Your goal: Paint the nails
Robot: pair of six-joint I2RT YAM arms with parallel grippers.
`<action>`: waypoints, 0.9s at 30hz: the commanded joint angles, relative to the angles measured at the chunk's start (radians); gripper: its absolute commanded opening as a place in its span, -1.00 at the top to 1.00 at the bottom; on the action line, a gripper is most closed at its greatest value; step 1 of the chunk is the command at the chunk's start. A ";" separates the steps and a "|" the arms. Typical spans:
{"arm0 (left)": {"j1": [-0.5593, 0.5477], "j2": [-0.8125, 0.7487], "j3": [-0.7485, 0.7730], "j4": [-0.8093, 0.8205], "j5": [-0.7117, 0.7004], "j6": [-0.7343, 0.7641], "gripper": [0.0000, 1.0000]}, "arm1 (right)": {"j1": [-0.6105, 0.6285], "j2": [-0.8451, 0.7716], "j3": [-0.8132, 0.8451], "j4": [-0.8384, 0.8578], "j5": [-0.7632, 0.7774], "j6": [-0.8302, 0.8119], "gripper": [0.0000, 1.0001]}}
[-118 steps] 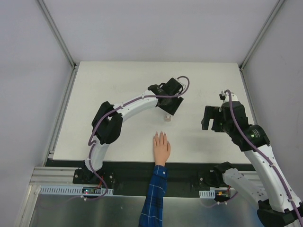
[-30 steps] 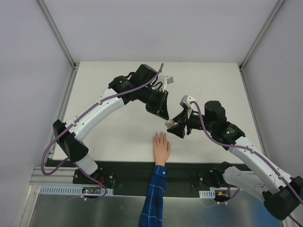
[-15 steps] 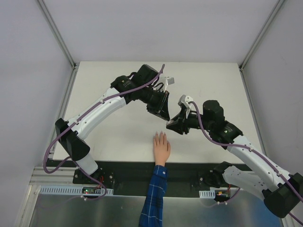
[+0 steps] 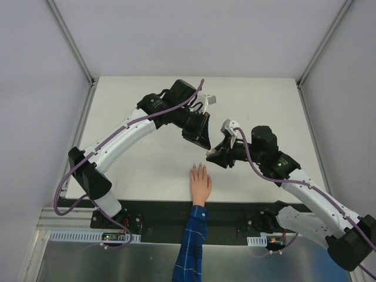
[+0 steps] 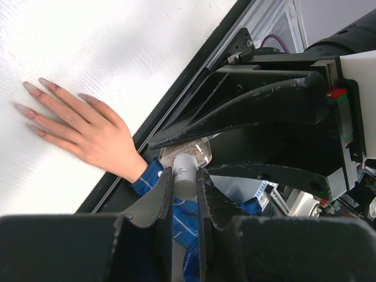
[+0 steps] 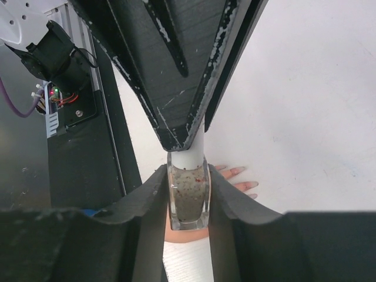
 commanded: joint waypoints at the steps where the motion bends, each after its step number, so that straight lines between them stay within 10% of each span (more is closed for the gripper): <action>1: 0.009 -0.036 0.034 -0.003 0.033 -0.019 1.00 | 0.005 -0.024 0.008 0.050 -0.017 -0.016 0.42; 7: 0.009 -0.038 0.027 -0.004 -0.020 -0.042 1.00 | 0.028 -0.012 0.032 0.051 0.041 0.003 0.99; 16: 0.030 -0.076 -0.039 -0.032 -0.295 -0.569 1.00 | 0.478 -0.003 -0.009 0.179 1.271 -0.340 1.00; 27: 0.032 -0.128 -0.024 -0.015 -0.350 -0.676 1.00 | 0.499 -0.032 0.026 0.143 1.088 -0.312 1.00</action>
